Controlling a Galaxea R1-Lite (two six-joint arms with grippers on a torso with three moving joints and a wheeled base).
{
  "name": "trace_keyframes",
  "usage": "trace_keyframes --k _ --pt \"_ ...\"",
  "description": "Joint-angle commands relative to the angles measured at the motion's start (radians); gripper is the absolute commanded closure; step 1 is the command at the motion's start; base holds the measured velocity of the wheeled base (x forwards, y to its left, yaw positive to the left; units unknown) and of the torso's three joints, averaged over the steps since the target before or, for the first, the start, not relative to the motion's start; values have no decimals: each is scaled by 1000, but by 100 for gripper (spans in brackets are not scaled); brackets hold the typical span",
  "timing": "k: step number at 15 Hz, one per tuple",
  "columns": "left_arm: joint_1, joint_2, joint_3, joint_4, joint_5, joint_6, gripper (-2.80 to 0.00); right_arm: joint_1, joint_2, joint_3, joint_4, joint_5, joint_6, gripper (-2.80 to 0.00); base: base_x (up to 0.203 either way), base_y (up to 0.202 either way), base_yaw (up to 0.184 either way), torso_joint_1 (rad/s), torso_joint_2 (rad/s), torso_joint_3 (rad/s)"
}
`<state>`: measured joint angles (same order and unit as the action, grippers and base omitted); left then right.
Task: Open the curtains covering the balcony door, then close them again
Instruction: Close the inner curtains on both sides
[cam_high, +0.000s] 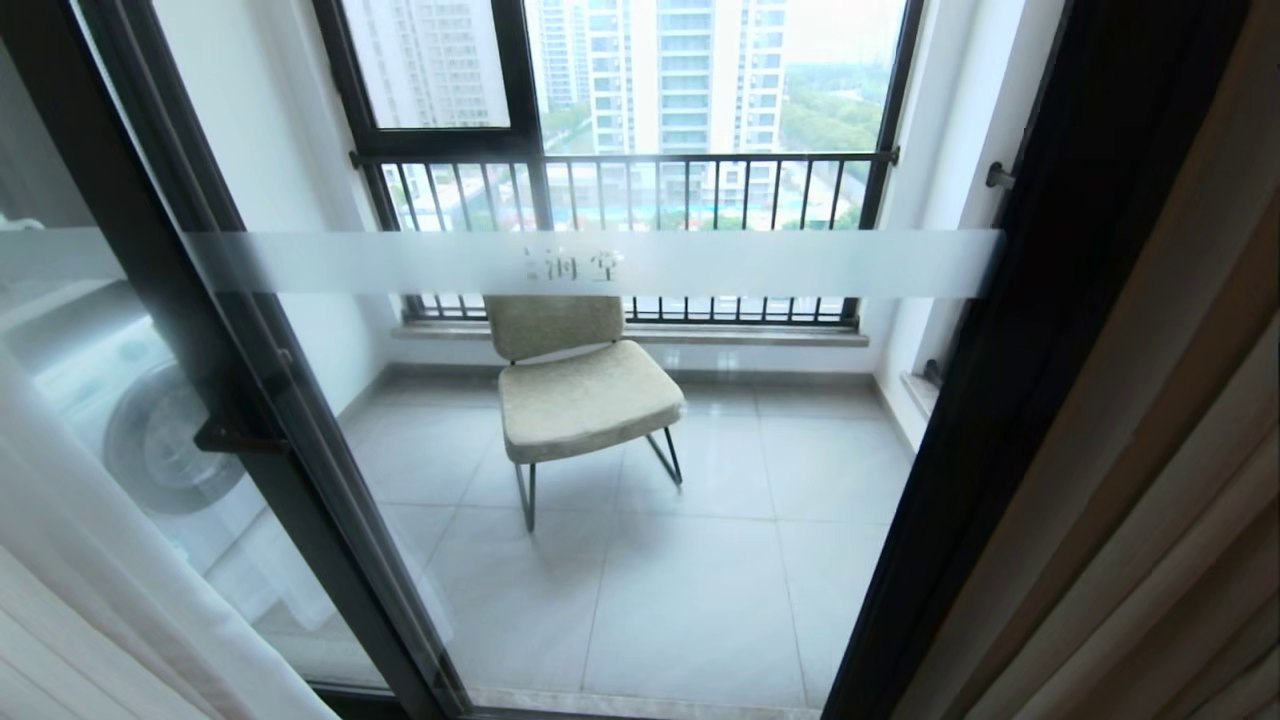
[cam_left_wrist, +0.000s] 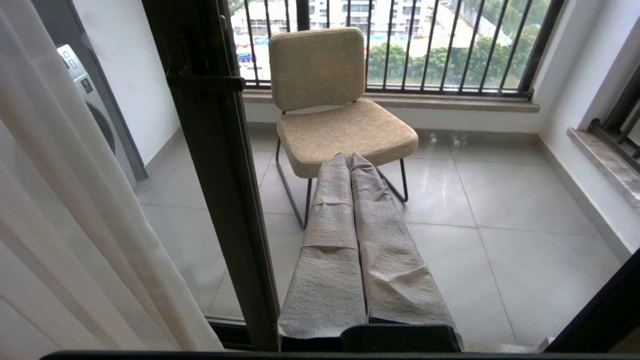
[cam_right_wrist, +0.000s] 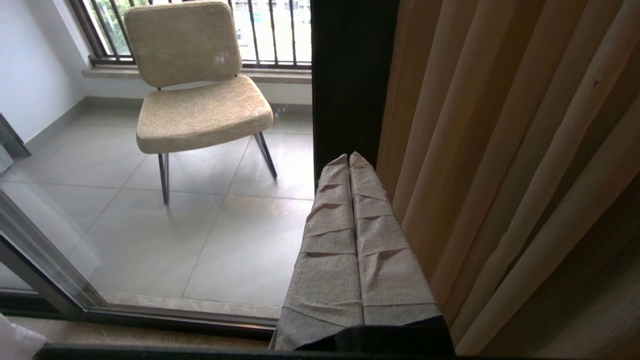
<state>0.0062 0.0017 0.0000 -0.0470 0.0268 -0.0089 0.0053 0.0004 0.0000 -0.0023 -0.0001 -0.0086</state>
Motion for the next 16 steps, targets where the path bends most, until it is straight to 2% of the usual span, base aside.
trace_keyframes --k 1,16 --pt "0 -2 0 -1 1 0 0 1 0 0 -1 0 -1 0 0 0 0 0 0 0" --pt "0 -2 0 -1 1 0 0 1 0 -6 -18 -3 10 0 0 0 0 0 0 0"
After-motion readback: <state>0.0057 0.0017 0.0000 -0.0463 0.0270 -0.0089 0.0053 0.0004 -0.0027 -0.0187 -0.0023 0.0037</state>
